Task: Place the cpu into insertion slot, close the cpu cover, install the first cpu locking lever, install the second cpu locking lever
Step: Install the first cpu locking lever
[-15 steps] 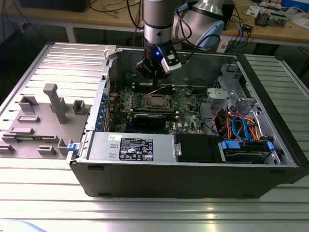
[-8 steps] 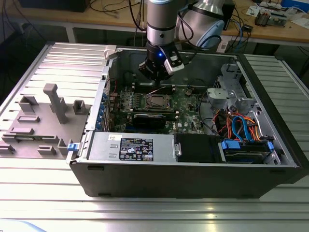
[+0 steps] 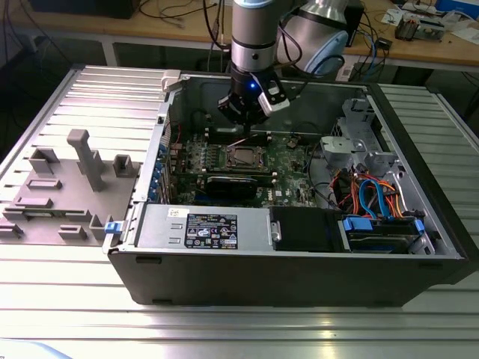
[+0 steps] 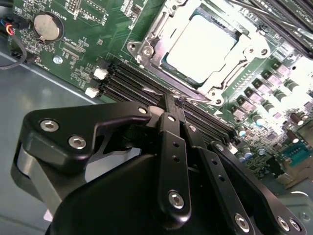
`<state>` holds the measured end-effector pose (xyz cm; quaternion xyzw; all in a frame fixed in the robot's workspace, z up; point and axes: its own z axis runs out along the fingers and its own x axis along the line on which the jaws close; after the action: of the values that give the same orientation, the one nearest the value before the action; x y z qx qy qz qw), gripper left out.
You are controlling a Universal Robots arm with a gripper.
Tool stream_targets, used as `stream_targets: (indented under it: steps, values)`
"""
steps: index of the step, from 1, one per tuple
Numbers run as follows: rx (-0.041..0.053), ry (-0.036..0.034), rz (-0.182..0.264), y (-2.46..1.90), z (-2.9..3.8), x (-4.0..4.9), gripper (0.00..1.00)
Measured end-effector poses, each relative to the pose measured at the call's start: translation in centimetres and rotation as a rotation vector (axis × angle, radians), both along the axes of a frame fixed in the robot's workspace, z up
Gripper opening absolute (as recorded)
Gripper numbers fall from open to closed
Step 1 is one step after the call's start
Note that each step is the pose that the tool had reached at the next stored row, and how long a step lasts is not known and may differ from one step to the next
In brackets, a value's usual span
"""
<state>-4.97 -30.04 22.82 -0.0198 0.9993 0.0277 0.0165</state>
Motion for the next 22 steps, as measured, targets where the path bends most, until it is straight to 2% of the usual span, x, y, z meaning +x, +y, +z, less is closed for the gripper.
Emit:
stream_targets:
  steps: [8,11,14,22]
  values:
    - [0.0,-0.0001,0.0,0.03,-0.49,0.55,0.11]
    - [0.0,0.0,0.0,0.03,-0.98,0.9,0.11]
    - [0.0002,0.0,-0.004,0.02,-1.2,1.22,0.11]
    - [0.0002,0.0006,-0.007,-0.05,-2.08,1.45,0.11]
